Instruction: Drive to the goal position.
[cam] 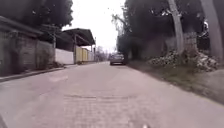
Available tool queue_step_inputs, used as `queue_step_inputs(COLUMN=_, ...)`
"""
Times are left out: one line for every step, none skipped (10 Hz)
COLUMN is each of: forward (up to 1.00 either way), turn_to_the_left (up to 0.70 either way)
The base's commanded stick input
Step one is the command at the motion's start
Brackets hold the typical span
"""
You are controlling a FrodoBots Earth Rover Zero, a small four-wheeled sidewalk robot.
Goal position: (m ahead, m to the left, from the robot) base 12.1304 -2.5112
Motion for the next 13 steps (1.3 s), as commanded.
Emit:
queue_step_inputs(forward=0.7, turn_to_the_left=0.0)
queue_step_inputs(forward=0.7, turn_to_the_left=0.0)
queue_step_inputs(forward=0.7, turn_to_the_left=0.0)
queue_step_inputs(forward=0.7, turn_to_the_left=0.0)
queue_step_inputs(forward=0.7, turn_to_the_left=0.0)
queue_step_inputs(forward=0.7, turn_to_the_left=0.0)
queue_step_inputs(forward=0.7, turn_to_the_left=0.0)
queue_step_inputs(forward=0.7, turn_to_the_left=0.0)
queue_step_inputs(forward=0.7, turn_to_the_left=0.0)
queue_step_inputs(forward=0.7, turn_to_the_left=0.0)
queue_step_inputs(forward=0.7, turn_to_the_left=0.0)
queue_step_inputs(forward=0.7, turn_to_the_left=0.0)
queue_step_inputs(forward=0.7, turn_to_the_left=0.0)
